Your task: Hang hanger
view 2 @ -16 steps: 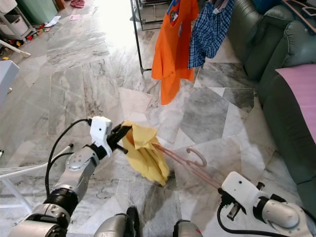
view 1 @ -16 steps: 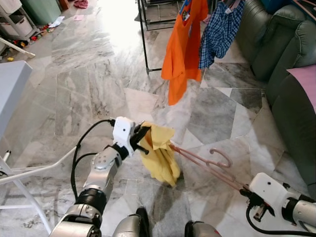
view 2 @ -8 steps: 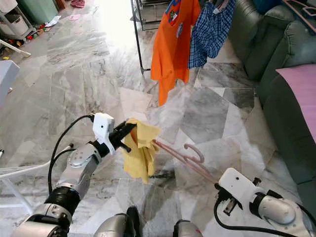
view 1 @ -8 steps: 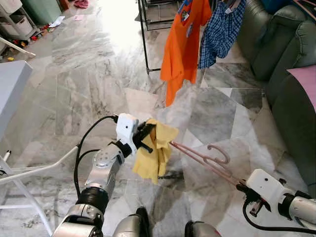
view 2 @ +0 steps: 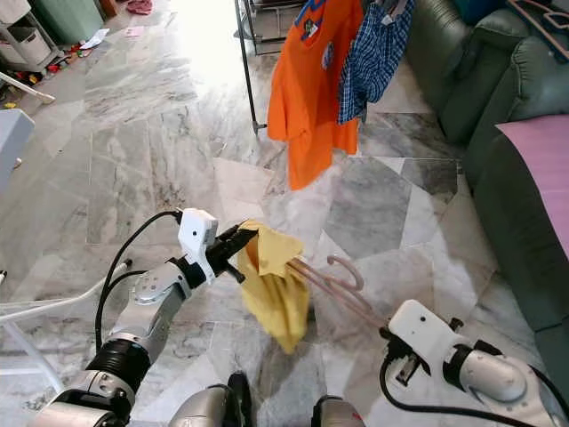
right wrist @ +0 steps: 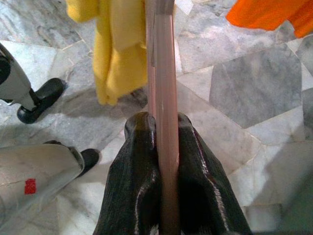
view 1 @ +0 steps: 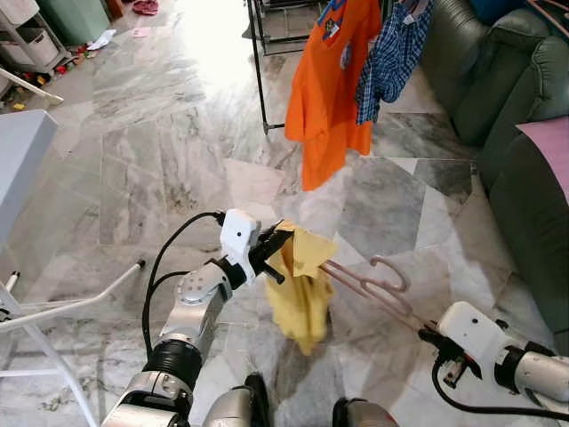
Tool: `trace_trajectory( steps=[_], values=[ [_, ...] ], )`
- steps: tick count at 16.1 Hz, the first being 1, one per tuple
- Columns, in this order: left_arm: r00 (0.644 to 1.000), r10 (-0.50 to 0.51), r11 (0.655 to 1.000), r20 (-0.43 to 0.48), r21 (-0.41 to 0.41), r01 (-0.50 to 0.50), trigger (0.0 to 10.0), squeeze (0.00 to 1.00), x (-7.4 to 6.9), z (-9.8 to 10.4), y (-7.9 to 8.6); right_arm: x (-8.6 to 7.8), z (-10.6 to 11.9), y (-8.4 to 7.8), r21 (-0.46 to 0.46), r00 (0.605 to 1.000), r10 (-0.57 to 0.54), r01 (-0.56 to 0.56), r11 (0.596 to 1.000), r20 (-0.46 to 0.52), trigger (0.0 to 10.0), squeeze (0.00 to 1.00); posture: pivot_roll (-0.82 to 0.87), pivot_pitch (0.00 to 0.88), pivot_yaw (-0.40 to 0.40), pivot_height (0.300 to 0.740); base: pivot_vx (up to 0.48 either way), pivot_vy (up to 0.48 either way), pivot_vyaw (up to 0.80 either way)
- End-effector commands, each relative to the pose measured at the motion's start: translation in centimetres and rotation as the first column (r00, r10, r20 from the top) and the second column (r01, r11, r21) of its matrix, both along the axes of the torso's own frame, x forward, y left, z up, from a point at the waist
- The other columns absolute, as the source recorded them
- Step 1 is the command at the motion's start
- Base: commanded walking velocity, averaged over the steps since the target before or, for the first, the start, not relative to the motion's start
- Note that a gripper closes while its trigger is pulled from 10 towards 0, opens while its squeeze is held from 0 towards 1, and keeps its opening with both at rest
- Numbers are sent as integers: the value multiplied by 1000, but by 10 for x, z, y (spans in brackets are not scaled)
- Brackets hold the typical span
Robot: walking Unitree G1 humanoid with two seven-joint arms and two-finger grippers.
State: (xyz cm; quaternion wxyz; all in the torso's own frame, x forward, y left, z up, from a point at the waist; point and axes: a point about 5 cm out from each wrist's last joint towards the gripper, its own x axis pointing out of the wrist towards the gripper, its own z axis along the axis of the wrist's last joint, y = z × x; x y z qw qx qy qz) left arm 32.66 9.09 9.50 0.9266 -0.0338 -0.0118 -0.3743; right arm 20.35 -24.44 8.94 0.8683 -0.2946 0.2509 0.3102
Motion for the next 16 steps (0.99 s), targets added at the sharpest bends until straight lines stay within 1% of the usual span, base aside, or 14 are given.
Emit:
trace_trajectory(
  steps=[1, 2, 4, 6, 7, 8, 9, 11, 14, 16],
  values=[
    [1000, 12, 1000, 24, 7, -12, 10000, 0, 1, 4, 2, -4, -2, 8, 28, 999, 33, -32, 999, -21, 10000, 0, -215, 219, 120, 740, 0, 0, 0],
    [999, 27, 1000, 28, 6, -27, 10000, 0, 3, 5, 3, -7, -3, 7, 26, 999, 29, -28, 999, -32, 10000, 0, -215, 219, 120, 740, 0, 0, 0],
    [999, 23, 1000, 29, 1, -23, 10000, 0, 3, 6, 3, -8, -4, 6, 30, 999, 27, -26, 999, -39, 10000, 0, -219, 219, 123, 740, 0, 0, 0],
    [1000, 0, 1000, 25, -4, 0, 10000, 0, 3, 6, -2, -5, -2, 12, 56, 999, 35, -33, 998, -27, 10000, 0, -219, 218, 122, 740, 0, 0, 0],
    [1000, -24, 1000, 18, -5, 25, 10000, 0, 1, 6, -6, -2, -1, 15, 64, 999, 43, -43, 997, -7, 10000, 0, -219, 218, 122, 740, 0, 0, 0],
    [998, -67, 998, 10, -12, 67, 10000, 0, -2, 5, -12, 7, 5, 20, 92, 997, 40, -46, 995, 61, 10000, 0, -217, 218, 123, 740, 0, 0, 0],
    [997, -79, 997, 8, -15, 79, 10000, 0, -3, 5, -13, 9, 7, 21, 107, 996, 41, -49, 993, 76, 10000, 0, -217, 218, 123, 740, 0, 0, 0],
    [991, -133, 991, 5, -33, 133, 10000, 0, -7, 7, -20, 15, 12, 31, 141, 991, 65, -82, 987, 116, 10000, 0, -215, 218, 124, 740, 0, 0, 0],
    [985, -171, 983, 30, -54, 173, 10000, 0, -8, 15, -25, 15, 9, 40, 175, 990, 92, -110, 978, 104, 10000, 0, -207, 219, 124, 740, 0, 0, 0],
    [986, -156, 987, 51, -37, 158, 10000, 0, -4, 19, -21, 12, 5, 43, 189, 991, 106, -120, 975, 78, 10000, 0, -207, 218, 121, 740, 0, 0, 0]
  ],
)
